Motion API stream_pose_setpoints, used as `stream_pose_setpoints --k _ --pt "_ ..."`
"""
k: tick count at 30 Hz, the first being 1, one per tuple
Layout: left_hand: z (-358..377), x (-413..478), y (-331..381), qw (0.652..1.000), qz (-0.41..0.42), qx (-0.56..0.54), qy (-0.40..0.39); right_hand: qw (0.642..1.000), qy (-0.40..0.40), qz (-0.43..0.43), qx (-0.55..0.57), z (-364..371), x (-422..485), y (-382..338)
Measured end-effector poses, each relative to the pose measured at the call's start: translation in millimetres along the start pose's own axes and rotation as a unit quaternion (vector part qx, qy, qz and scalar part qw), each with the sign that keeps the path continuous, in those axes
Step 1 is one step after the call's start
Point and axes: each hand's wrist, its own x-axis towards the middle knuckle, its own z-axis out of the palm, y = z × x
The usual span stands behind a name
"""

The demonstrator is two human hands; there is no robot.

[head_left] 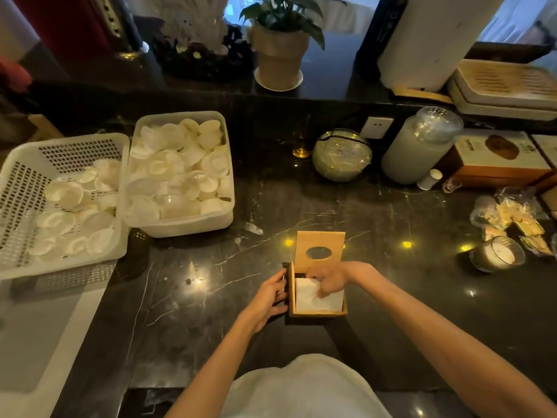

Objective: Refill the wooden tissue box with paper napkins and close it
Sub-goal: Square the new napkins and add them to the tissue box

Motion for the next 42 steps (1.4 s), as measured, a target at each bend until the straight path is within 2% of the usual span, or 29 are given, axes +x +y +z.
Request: stream_pose_setpoints --k 3,9,14,19,24,34,38,42 --pt "4.1 4.9 6.6 1.0 0.006 0.023 -0.02 0.999 -0.041 0.018 -0.016 -2.8 5.1 -7.3" --pt "6.7 12.4 6.9 0.997 0.017 0.068 -0.03 0.996 -0.067 0.048 -0.014 0.6 18.0 -16.3" --pt "7.8 12.8 6.4 0.998 0.018 0.061 -0.02 0.996 -0.056 0.062 0.028 5.0 25.3 -19.1" --pt "11.2 9.2 9.1 0.997 0.024 0.067 -0.007 0.996 -0.009 0.066 0.065 12.9 22.4 -23.4" --pt "15.1 5.9 13.3 0.996 0.034 0.077 -0.009 0.994 -0.009 0.065 0.085 10.2 13.8 -27.5" --pt "18.4 -1.0 15.4 0.995 0.034 0.092 0.002 0.997 -0.007 0.063 0.043 13.8 -2.7 -22.2" --pt "18.5 -4.7 18.0 0.995 0.039 0.092 0.001 0.996 0.043 0.072 0.034 19.0 -3.1 -31.6" --pt "18.5 -7.0 18.2 0.994 0.048 0.097 -0.003 0.994 0.053 0.089 0.033 19.6 0.6 -38.0"
